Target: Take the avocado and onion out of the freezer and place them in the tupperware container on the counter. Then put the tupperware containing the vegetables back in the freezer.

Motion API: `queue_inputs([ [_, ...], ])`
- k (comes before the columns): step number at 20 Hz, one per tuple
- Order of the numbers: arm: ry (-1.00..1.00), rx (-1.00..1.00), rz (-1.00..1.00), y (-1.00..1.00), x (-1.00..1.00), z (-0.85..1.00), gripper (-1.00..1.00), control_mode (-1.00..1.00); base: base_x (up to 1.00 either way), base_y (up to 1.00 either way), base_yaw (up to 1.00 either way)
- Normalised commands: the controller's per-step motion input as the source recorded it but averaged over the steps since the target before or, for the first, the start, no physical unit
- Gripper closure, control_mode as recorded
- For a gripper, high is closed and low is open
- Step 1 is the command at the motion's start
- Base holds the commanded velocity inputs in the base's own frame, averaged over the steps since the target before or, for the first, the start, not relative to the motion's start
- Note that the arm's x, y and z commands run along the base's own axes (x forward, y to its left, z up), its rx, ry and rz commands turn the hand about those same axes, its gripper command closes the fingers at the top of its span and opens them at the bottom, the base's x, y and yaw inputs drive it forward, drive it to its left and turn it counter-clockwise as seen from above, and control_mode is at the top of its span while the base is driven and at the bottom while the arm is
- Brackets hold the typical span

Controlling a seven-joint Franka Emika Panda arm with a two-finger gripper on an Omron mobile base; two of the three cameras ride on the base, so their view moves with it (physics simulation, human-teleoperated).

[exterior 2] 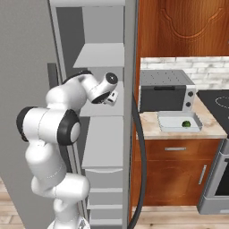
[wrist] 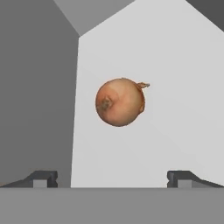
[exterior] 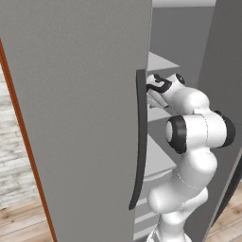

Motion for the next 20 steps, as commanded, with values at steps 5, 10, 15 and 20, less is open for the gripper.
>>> queue_inputs([
  [5, 0.00, 0.00, 0.00, 0.06, 0.29, -0.10, -1.00, -1.00, 0.00, 0.00, 0.00],
  [10, 0.00, 0.00, 0.00, 0.03, 0.28, -0.12, -1.00, -1.00, 0.00, 0.00, 0.00],
  [15, 0.00, 0.00, 0.00, 0.01, 0.28, -0.10, -1.00, -1.00, 0.00, 0.00, 0.00],
  [20, 0.00, 0.00, 0.00, 0.04, 0.29, -0.13, -1.00, -1.00, 0.00, 0.00, 0.00],
])
